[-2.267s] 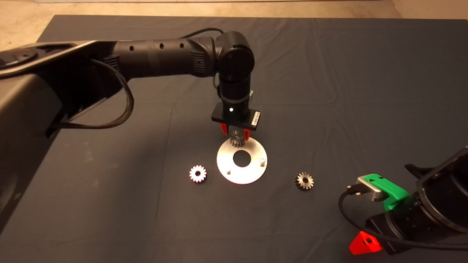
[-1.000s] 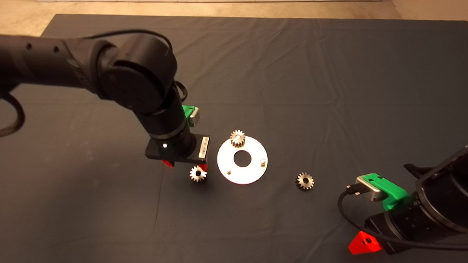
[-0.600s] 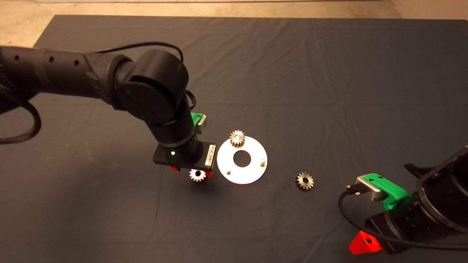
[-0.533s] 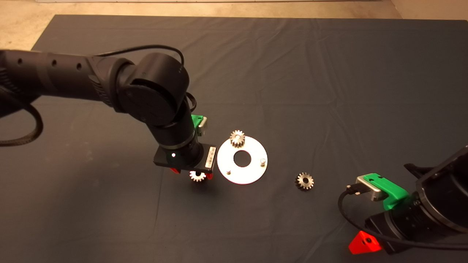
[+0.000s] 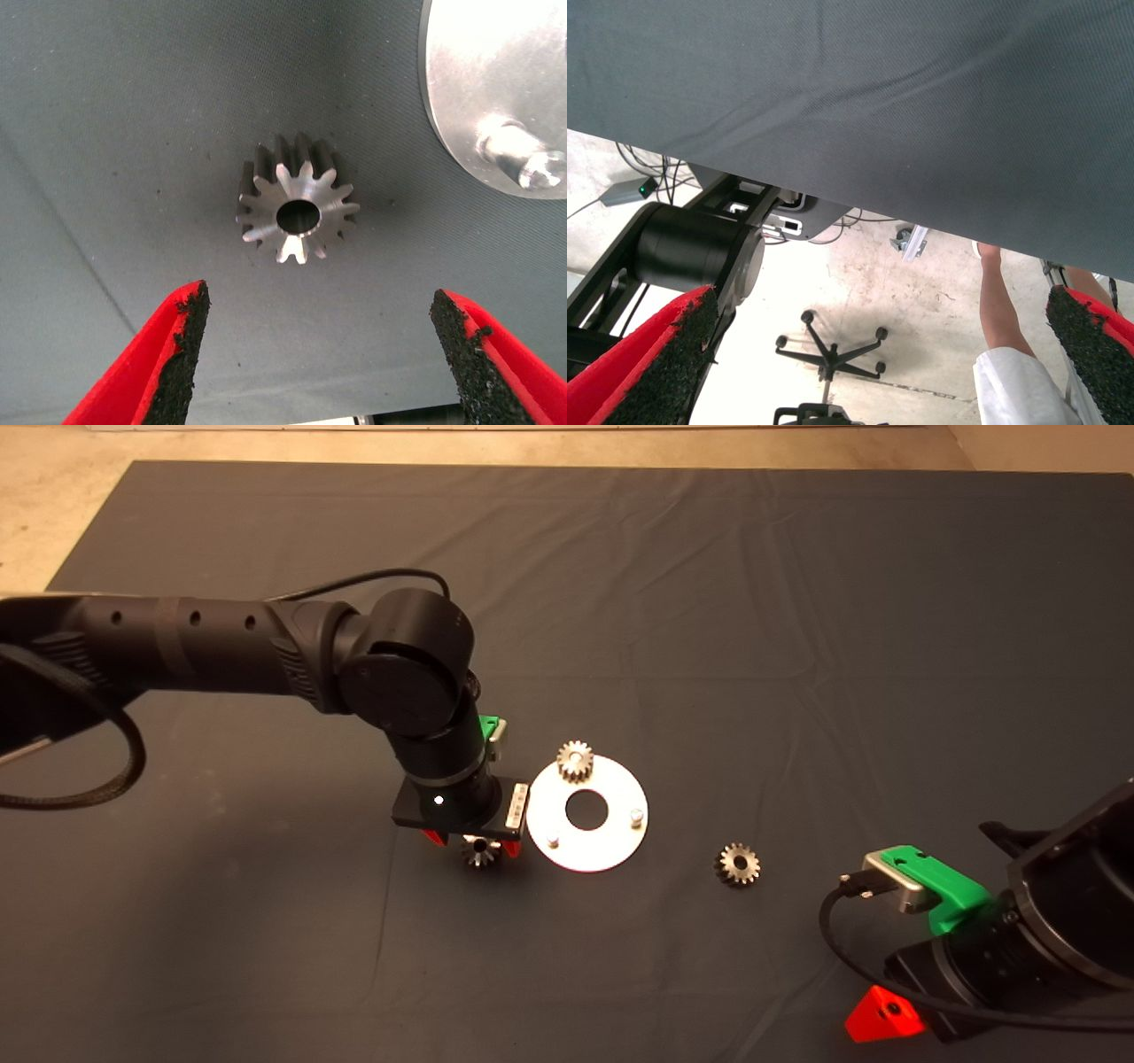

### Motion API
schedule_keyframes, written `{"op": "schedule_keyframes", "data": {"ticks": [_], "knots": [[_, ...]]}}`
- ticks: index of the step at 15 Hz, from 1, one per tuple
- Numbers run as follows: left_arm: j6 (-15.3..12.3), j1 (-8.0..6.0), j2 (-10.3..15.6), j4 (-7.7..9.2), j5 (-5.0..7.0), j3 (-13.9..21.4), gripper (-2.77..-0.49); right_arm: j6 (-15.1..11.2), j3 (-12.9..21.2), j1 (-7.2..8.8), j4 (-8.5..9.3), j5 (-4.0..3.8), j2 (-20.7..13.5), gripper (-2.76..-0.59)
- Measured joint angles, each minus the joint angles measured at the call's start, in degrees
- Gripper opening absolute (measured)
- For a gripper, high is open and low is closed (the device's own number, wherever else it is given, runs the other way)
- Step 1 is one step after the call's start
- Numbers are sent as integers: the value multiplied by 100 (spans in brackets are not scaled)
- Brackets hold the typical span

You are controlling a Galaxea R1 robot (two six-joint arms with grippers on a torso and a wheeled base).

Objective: Install three planetary gears onto the carrier pins

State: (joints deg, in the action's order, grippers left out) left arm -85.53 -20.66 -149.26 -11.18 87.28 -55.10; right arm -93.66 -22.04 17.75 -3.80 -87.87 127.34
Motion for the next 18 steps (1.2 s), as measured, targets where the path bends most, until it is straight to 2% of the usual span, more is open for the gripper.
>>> {"op": "schedule_keyframes", "data": {"ticks": [8, 11, 15, 18], "knots": [[204, 170, -13, -34, 0, -193, -151, 0, 0, 1, 0, -2, -2, -60], [301, 190, -11, -45, 1, -254, -151, 0, 0, 2, 0, 0, -2, -60], [488, 383, -11, -53, 1, -351, -137, -2, 0, 0, 0, 0, -2, -60], [521, 399, -12, -61, 0, -429, -137, -2, 0, 0, 0, 0, -2, -60]]}}
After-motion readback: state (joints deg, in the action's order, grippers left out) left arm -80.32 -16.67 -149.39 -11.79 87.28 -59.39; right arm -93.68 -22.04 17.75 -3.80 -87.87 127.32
